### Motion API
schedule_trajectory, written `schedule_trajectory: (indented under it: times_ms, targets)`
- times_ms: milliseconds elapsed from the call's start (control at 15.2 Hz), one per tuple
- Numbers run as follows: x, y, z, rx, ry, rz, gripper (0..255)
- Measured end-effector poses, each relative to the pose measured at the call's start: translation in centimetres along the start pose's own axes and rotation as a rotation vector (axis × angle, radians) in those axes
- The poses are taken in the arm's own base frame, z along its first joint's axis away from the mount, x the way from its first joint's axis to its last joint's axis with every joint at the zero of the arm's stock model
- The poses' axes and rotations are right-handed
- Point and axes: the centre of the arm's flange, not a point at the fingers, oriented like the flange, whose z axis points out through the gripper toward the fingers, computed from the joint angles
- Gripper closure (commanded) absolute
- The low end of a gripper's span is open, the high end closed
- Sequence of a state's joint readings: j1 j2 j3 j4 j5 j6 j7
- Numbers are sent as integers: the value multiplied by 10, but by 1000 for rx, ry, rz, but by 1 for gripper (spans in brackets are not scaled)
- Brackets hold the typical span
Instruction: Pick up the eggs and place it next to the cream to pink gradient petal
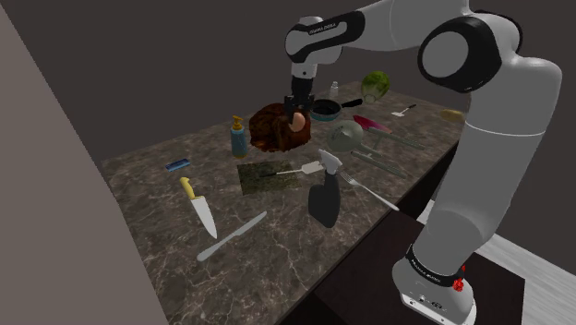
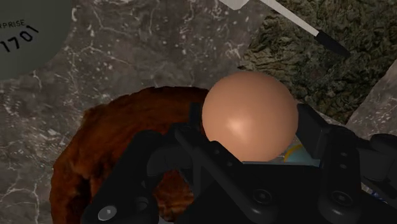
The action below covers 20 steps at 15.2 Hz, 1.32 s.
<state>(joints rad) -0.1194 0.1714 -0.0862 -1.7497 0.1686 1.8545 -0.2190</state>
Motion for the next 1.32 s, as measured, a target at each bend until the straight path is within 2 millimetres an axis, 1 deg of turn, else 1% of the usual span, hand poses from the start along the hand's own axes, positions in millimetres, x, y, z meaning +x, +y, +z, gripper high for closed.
schedule_trajectory:
  times_ms: [66,462,726,858,990,1122,1320]
  targets:
    - [-11,11,-2,1,-1,0,255]
    - [-48,81,-14,0,0,0,255]
    - [-75,124,-21,0,0,0,255]
    - [-89,150,-23,0,0,0,255]
    - [-101,170,-27,1,0,0,255]
    - [-115,192,-27,0,0,0,255]
    - [-132,227,-34,0,0,0,255]
